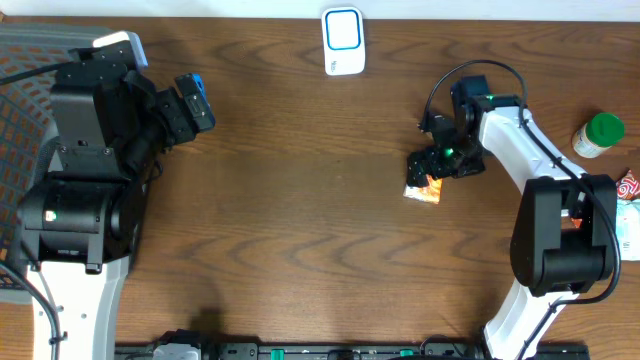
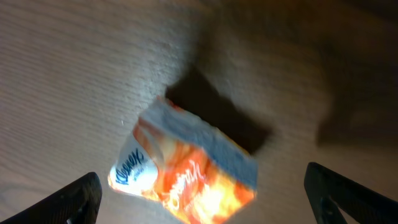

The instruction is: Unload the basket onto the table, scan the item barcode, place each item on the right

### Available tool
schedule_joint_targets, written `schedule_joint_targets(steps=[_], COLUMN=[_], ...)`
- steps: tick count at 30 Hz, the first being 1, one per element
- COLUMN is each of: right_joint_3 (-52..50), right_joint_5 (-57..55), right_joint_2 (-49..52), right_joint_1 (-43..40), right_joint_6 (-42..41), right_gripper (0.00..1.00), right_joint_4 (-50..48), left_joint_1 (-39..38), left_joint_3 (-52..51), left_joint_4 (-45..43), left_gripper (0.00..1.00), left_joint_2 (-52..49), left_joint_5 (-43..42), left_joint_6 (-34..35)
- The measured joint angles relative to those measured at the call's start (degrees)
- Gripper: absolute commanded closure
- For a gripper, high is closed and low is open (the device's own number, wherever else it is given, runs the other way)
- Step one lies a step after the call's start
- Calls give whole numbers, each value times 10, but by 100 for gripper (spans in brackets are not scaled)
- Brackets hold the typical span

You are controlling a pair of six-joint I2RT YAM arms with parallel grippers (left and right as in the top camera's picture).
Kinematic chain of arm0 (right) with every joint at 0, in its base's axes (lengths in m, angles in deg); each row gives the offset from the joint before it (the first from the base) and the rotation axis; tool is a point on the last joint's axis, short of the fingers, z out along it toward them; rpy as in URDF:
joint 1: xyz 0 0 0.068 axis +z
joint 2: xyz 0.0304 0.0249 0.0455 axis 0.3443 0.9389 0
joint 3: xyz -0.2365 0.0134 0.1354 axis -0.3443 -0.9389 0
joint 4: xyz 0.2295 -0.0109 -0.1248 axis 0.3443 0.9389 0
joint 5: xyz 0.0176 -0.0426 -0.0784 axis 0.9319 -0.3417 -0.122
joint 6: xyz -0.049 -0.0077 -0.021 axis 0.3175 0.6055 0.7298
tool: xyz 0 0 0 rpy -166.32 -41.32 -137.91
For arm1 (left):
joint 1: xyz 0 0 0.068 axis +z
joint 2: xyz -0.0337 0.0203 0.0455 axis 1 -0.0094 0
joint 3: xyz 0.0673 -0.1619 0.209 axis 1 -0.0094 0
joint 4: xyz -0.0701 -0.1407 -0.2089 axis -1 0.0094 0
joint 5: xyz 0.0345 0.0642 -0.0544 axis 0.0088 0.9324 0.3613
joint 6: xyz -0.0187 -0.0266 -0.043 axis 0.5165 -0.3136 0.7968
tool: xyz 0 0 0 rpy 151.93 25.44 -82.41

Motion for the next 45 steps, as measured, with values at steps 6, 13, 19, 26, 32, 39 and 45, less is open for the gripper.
schedule_joint_targets(steps=[6,13,19,26,32,39,45], right_joint_3=[-39,-61,-67,-64,14,124,128], right_joint_5=[20,23,26,28,16,-84,-221], right_joint_2=[0,-9,-9,-9,-7,-7,-7], right_joint_1=[0,0,0,0,-16,-45,-77], right_joint_6=[10,13,-9,-57,-66,-72,-73], right_gripper=[1,12,37,59,59,51,49], right_joint_4=[-52,-78,-80,-41,92,172,175], left_joint_1=[0,0,0,0,0,0,0], left_joint_3=[0,0,0,0,0,0,0], left_joint_4=[0,0,0,0,0,0,0], left_gripper=[2,2,2,2,2,2,2], left_joint_2=[0,0,0,0,0,0,0], left_joint_5=[0,0,0,0,0,0,0], left_joint_6=[0,0,0,0,0,0,0])
